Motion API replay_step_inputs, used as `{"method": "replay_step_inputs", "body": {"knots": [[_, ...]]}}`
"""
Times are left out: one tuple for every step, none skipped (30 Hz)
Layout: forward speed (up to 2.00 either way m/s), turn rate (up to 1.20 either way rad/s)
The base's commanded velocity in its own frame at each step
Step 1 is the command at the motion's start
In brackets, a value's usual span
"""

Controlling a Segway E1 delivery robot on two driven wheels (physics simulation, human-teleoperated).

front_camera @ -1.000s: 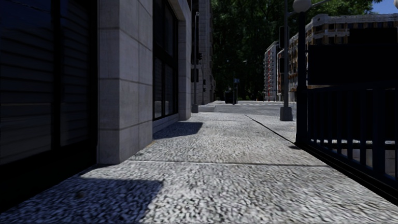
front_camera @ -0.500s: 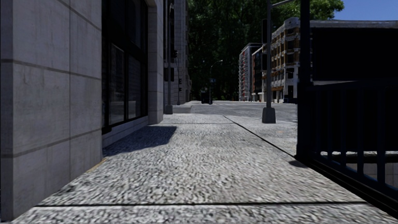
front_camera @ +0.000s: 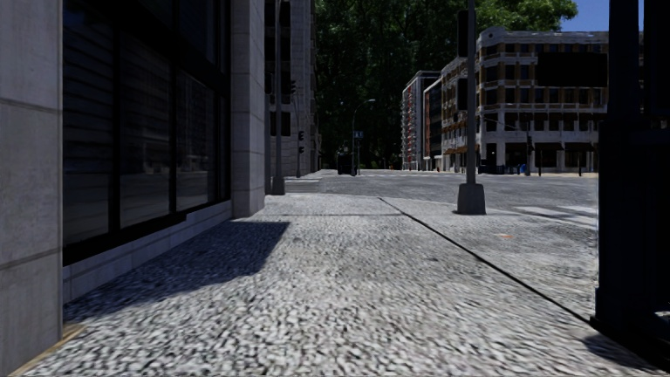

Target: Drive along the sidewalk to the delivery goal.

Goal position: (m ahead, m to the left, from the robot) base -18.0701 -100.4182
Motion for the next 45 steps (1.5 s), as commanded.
{"method": "replay_step_inputs", "body": {"knots": [[2.0, 0.0], [2.0, 0.0], [2.0, 0.0], [2.0, -0.14], [2.0, -0.3], [2.0, -0.3], [2.0, -0.48], [2.0, -0.56], [2.0, -0.58], [2.0, -0.61], [2.0, -0.61], [2.0, -0.66], [2.0, -0.68], [2.0, -0.69], [2.0, -0.69], [2.0, -0.7], [2.0, -0.7], [2.0, -0.72], [2.0, -0.72], [2.0, -0.73], [2.0, -0.73], [2.0, -0.73], [2.0, -0.73], [2.0, -0.73], [2.0, -0.73], [2.0, -0.73], [2.0, -0.73], [2.0, -0.73], [2.0, -0.73], [2.0, -0.73], [2.0, -0.73], [2.0, -0.73], [2.0, -0.73], [2.0, -0.73], [2.0, -0.73], [2.0, -0.73], [2.0, -0.73], [2.0, -0.73], [2.0, -0.73], [2.0, -0.73], [2.0, -0.73], [2.0, -0.73], [2.0, -0.73], [2.0, -0.72], [2.0, -0.72]]}}
